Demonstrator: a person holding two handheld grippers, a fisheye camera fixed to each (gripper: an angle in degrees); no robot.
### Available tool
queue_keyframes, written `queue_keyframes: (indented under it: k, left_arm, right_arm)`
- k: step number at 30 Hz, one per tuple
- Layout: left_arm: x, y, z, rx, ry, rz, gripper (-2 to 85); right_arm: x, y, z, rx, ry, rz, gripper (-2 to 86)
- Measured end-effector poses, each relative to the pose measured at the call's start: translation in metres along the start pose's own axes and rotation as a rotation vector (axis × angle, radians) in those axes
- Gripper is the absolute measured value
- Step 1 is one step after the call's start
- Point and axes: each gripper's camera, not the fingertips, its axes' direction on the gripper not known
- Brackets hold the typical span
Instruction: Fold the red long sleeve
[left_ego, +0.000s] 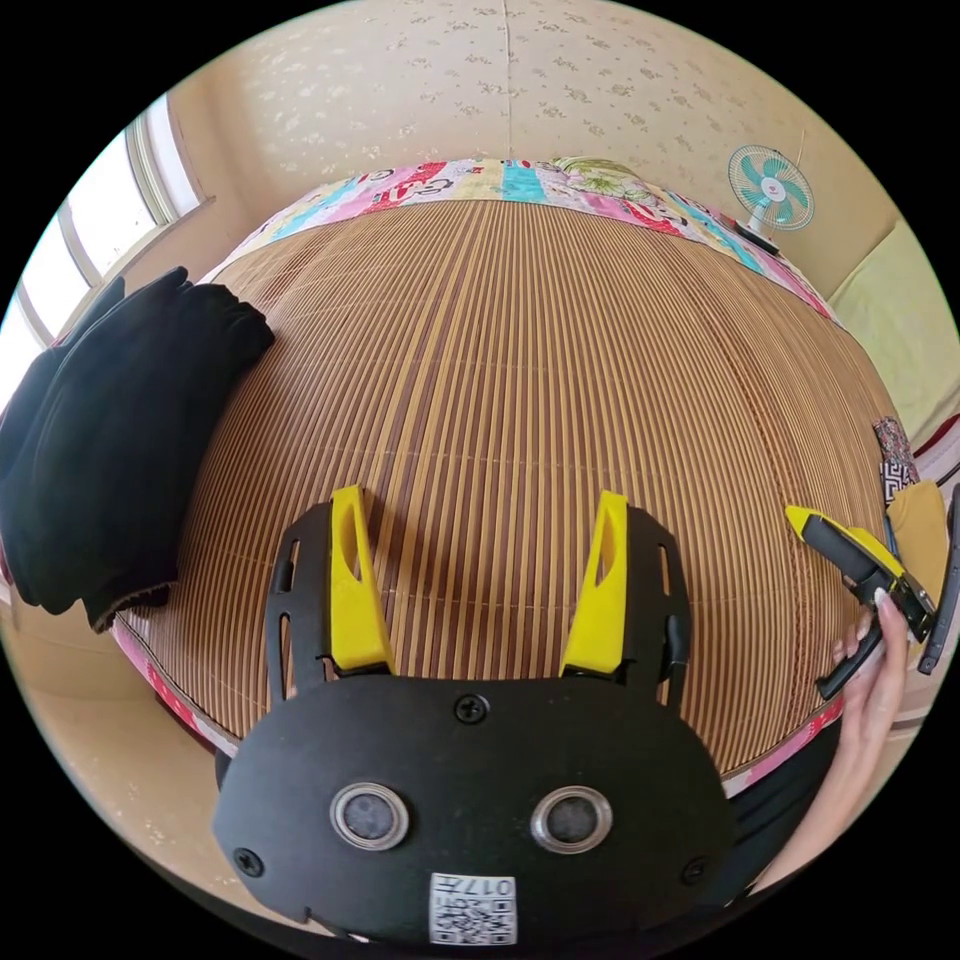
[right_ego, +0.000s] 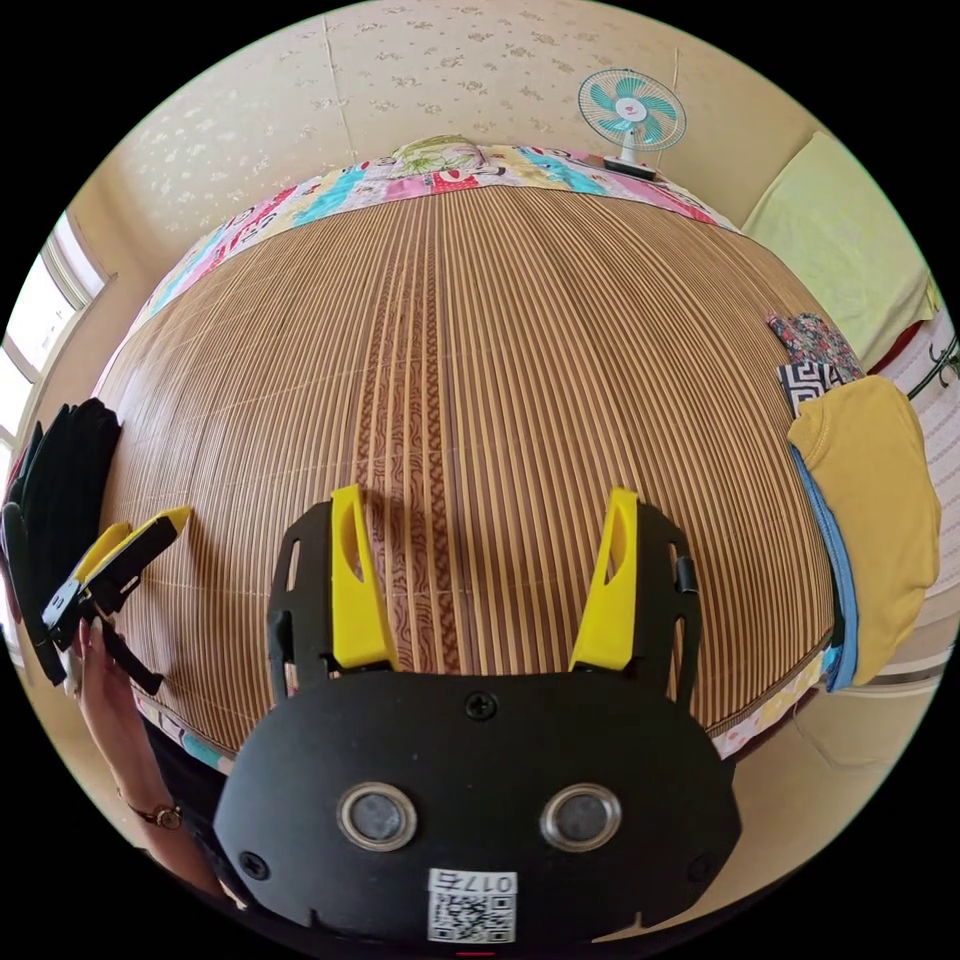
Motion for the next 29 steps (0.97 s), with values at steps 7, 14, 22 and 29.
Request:
queue_keyframes:
  k: [7,14,22,29]
  left_arm:
    - [-0.002,-0.002,-0.009,0.000,-0.002,0.000,29.5]
    - [-0.007,-0.006,-0.021,-0.023,0.008,-0.006,28.3]
    - [-0.056,0.123,-0.141,0.221,0.454,0.056,16.9]
    - [-0.092,0.181,-0.188,0.348,0.541,0.048,14.6]
  right_arm:
    - [-0.005,0.000,0.004,0.004,-0.002,0.000,30.9]
    - [0.001,-0.001,-0.005,-0.046,-0.071,-0.102,21.8]
    - [0.231,0.126,-0.166,0.506,0.400,0.181,14.9]
    - [0.418,0.122,-0.139,0.134,0.123,0.260,4.4]
